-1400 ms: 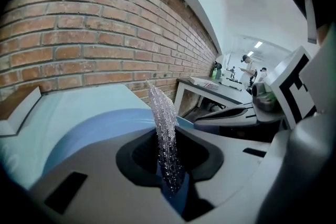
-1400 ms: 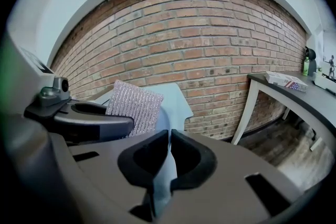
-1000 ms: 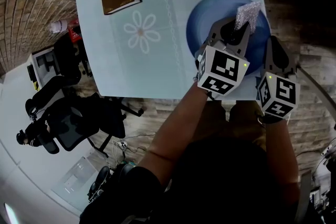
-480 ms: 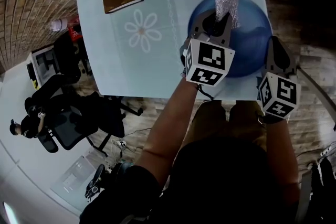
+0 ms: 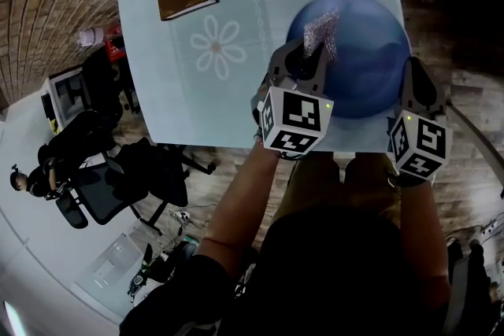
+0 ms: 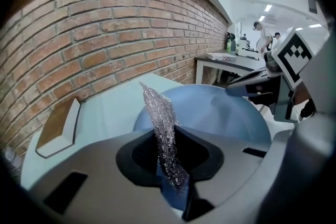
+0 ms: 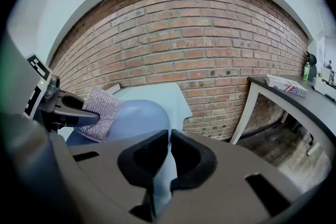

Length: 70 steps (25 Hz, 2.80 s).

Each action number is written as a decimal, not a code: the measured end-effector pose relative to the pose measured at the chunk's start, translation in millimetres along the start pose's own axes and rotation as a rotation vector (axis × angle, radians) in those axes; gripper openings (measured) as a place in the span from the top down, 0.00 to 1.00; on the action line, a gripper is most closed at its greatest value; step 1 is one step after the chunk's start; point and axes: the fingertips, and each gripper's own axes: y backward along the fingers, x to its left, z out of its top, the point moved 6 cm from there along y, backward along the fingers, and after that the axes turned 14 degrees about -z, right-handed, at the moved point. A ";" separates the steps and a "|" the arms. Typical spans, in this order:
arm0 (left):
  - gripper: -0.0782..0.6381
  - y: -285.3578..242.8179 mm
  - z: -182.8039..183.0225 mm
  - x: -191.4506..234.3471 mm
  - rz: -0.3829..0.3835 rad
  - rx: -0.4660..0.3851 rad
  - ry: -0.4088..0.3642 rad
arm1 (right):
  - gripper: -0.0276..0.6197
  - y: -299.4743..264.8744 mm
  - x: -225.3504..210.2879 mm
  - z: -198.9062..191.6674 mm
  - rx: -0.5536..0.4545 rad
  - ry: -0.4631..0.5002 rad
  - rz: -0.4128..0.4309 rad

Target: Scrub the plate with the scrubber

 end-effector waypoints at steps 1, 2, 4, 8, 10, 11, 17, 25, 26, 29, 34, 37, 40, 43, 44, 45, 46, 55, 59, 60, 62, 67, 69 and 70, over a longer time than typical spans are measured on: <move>0.78 3.3 -3.7 -1.6 -0.004 0.012 0.002 | 0.89 -0.3 -0.1 -0.1 0.000 0.001 -0.001; 0.78 6.4 -7.3 -2.9 -0.010 0.023 0.004 | 0.89 -0.7 0.1 -0.1 0.001 0.002 -0.001; 0.78 12.1 -14.3 -5.1 -0.021 0.043 0.011 | 0.89 -1.3 1.0 0.3 0.002 0.003 -0.002; 0.78 20.8 -26.2 -11.4 -0.051 0.062 0.045 | 0.89 -0.9 1.9 0.6 0.001 0.009 -0.005; 0.78 23.1 -29.8 -16.8 -0.073 0.065 0.049 | 0.89 -1.1 2.3 0.0 -0.001 0.011 -0.006; 0.78 23.6 -31.1 -20.4 -0.084 0.067 0.048 | 0.89 -1.2 2.5 -0.4 -0.002 0.013 -0.007; 0.79 18.1 -28.2 -52.4 -0.167 0.085 0.008 | 0.89 0.3 1.8 -1.5 -0.006 0.020 -0.007; 0.79 2.4 -16.9 -73.8 -0.223 0.095 -0.001 | 0.89 0.9 0.9 -0.4 -0.005 0.011 -0.003; 0.79 -0.2 -14.0 -75.4 -0.227 0.094 -0.004 | 0.89 0.6 0.6 0.0 -0.005 0.010 -0.002; 0.79 -8.7 -5.9 -82.9 -0.235 0.090 -0.030 | 0.89 0.1 -0.1 1.1 -0.006 0.011 -0.001; 0.78 -24.3 0.6 -82.9 -0.242 0.075 -0.018 | 0.89 -0.5 0.6 1.7 -0.009 0.017 0.007; 0.78 -34.2 4.5 -78.8 -0.250 0.062 0.001 | 0.89 -1.1 -0.2 1.5 -0.008 0.023 0.010; 0.78 -41.4 10.3 -74.6 -0.249 0.053 0.004 | 0.89 -0.2 -0.6 2.1 -0.008 0.027 0.014; 0.78 -48.9 17.3 -67.4 -0.249 0.037 0.013 | 0.89 0.2 -0.9 2.8 -0.008 0.031 0.014; 0.78 -51.0 19.6 -64.4 -0.247 0.034 0.014 | 0.89 0.2 -0.7 2.9 -0.008 0.032 0.015; 0.78 -52.8 21.5 -61.4 -0.243 0.031 0.012 | 0.89 0.2 -0.5 2.9 -0.008 0.033 0.015; 0.78 -54.3 23.0 -58.3 -0.239 0.029 0.009 | 0.89 0.1 -0.4 2.8 -0.008 0.035 0.016; 0.78 -51.7 22.2 -20.0 -0.156 0.037 0.067 | 0.89 -0.3 0.4 2.3 -0.013 0.054 0.014; 0.78 -40.9 17.1 -2.9 -0.080 0.081 0.066 | 0.89 -1.5 1.1 2.5 -0.014 0.056 0.010; 0.78 -38.0 15.9 -1.3 -0.059 0.098 0.059 | 0.89 -1.4 1.2 2.5 -0.015 0.057 0.008; 0.78 -34.3 12.8 -0.5 -0.032 0.124 0.058 | 0.89 -1.8 1.2 2.2 -0.018 0.060 0.005; 0.78 -21.2 0.2 -5.4 -0.027 0.177 0.093 | 0.89 -1.1 1.9 1.1 -0.020 0.067 0.005; 0.78 -14.0 -6.4 -8.4 -0.027 0.203 0.088 | 0.89 -0.4 2.4 0.7 -0.019 0.069 0.005; 0.78 -10.1 -9.6 -10.2 -0.026 0.219 0.080 | 0.89 -0.1 2.5 0.6 -0.019 0.069 0.005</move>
